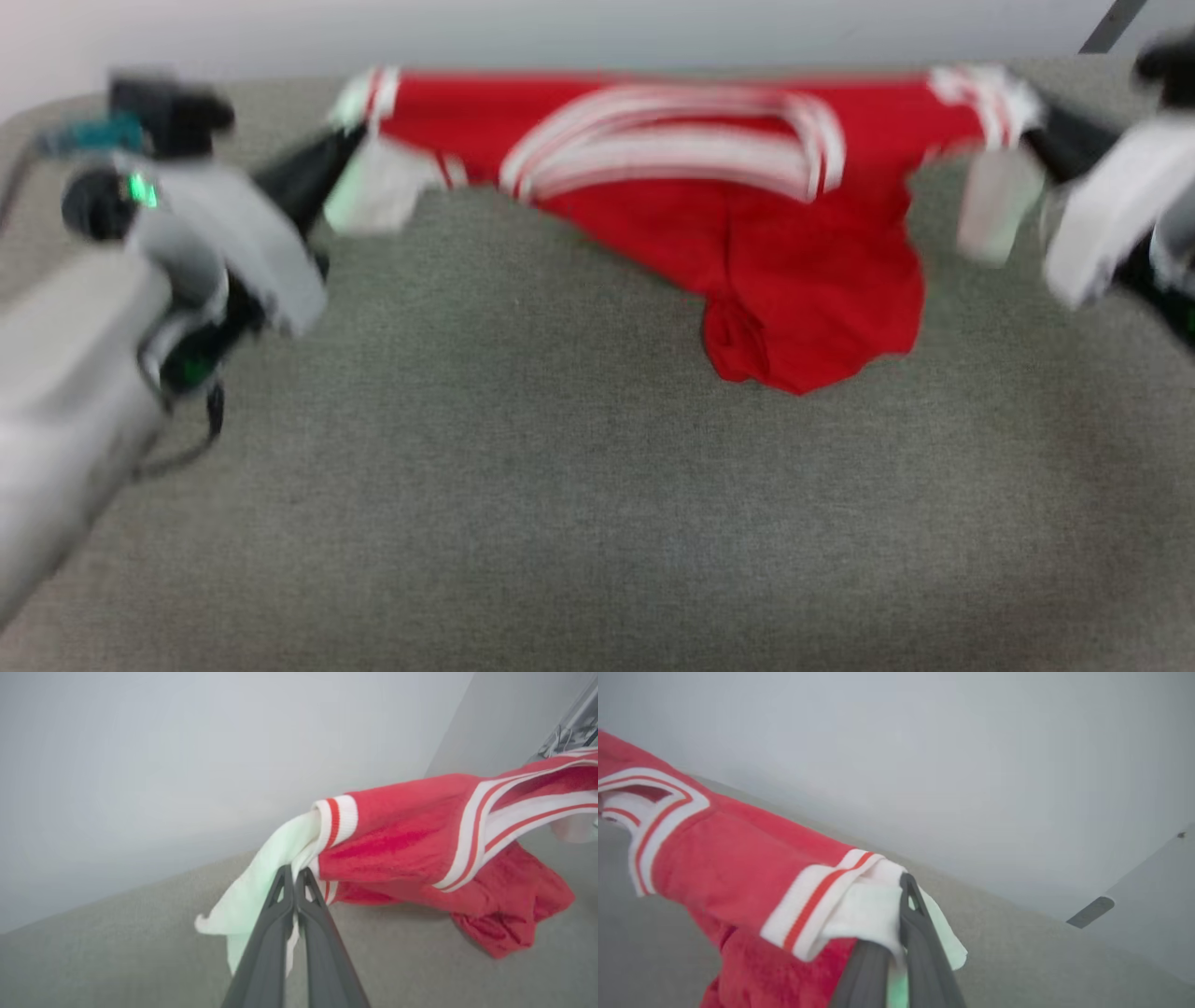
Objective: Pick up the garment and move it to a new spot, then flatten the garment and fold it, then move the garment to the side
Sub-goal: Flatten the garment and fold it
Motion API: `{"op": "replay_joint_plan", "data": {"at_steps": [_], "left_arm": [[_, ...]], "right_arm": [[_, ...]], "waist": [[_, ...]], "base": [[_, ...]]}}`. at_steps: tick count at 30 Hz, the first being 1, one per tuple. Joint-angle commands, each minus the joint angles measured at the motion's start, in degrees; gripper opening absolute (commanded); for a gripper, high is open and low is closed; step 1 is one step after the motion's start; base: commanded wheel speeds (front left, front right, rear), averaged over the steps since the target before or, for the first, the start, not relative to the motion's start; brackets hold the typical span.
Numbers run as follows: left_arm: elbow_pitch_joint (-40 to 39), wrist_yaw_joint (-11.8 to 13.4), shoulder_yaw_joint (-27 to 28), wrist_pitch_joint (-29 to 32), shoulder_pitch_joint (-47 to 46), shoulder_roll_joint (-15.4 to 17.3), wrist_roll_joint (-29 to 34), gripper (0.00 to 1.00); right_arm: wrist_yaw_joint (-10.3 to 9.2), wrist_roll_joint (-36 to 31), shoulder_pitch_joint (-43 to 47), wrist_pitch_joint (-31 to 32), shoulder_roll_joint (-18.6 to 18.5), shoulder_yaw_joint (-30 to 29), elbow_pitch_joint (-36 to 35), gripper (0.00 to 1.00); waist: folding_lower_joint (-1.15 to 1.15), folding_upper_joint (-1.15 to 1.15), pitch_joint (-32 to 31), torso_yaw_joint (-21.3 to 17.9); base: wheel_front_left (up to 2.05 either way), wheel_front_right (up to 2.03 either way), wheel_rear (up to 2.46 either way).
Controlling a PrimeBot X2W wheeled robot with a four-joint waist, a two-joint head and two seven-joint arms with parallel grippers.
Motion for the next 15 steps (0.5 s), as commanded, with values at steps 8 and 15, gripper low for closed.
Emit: {"op": "replay_joint_plan", "data": {"at_steps": [8, 15], "left_arm": [[16.2, 0.9, 7.6, 0.1, -18.6, -8.7, -3.8, 0.00], [27.0, 0.9, 12.0, -6.4, -33.6, -12.1, -0.8, 0.00]], "right_arm": [[-0.08, -4.5, -23.1, -1.6, 11.8, -11.5, 19.1, 0.00], [-0.11, -15.9, -39.1, -13.1, 17.4, -19.8, 31.8, 0.00]], "waist": [[0.00, 0.00, 7.1, -0.3], [0.00, 0.00, 7.1, -0.6]], "base": [[0.00, 0.00, 0.00], [0.00, 0.00, 0.00]]}}
